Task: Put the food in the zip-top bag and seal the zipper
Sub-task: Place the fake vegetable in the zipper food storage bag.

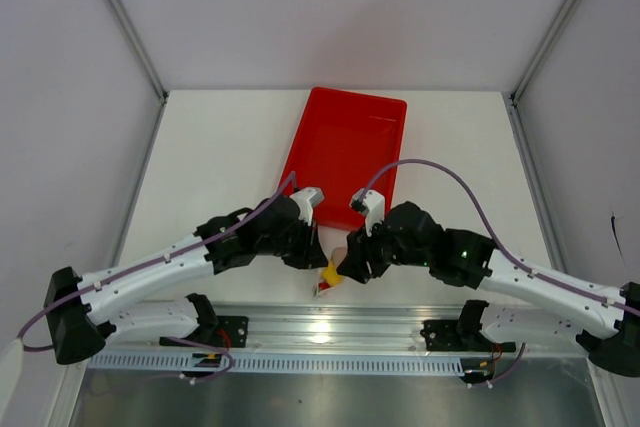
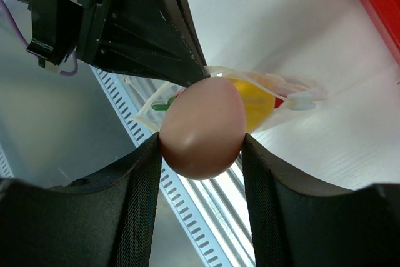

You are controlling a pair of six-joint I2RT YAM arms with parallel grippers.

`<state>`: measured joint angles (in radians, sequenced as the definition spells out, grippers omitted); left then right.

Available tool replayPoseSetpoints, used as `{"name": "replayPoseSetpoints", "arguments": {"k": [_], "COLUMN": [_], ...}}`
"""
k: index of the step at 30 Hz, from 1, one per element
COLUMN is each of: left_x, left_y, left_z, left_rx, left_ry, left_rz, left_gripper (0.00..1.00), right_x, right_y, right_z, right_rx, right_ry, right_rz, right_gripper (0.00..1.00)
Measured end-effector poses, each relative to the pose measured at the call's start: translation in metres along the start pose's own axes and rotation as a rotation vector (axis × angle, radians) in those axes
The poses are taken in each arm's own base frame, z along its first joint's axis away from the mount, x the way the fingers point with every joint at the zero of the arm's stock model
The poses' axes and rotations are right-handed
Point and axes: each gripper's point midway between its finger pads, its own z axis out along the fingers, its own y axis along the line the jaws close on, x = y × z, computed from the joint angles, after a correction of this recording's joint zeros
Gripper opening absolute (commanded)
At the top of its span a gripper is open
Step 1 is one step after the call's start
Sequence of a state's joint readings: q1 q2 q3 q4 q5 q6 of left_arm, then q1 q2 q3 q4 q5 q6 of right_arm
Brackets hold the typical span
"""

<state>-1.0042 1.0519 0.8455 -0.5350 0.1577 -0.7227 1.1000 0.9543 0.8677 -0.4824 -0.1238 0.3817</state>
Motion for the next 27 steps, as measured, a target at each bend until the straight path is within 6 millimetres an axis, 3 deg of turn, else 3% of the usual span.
{"name": "replayPoseSetpoints", "arguments": {"k": [16, 19, 27], "left_x": [0.001, 0.001, 0.000], "left_y": [0.003, 0.003, -0.001], "left_z": [0.000, 0.000, 0.000], "left_rx": [-0.013, -0.012, 0.005], "left_ry": [0.006, 0.006, 0.001], "left_rz": [-0.003, -0.003, -0.002], "left_gripper": [0.01, 0.01, 0.01], "right_x": [0.021, 0.022, 0.033], "right_y": [-0.011, -0.014, -0.015], "right_z": [0.032, 0.034, 0.043], "right_rx": [0.124, 0.146, 0.174], "right_ry": [0.070, 0.073, 0.108], "right_rz": [0.070, 0.078, 0.069], "right_gripper": [0.29, 0.49, 0.67]}}
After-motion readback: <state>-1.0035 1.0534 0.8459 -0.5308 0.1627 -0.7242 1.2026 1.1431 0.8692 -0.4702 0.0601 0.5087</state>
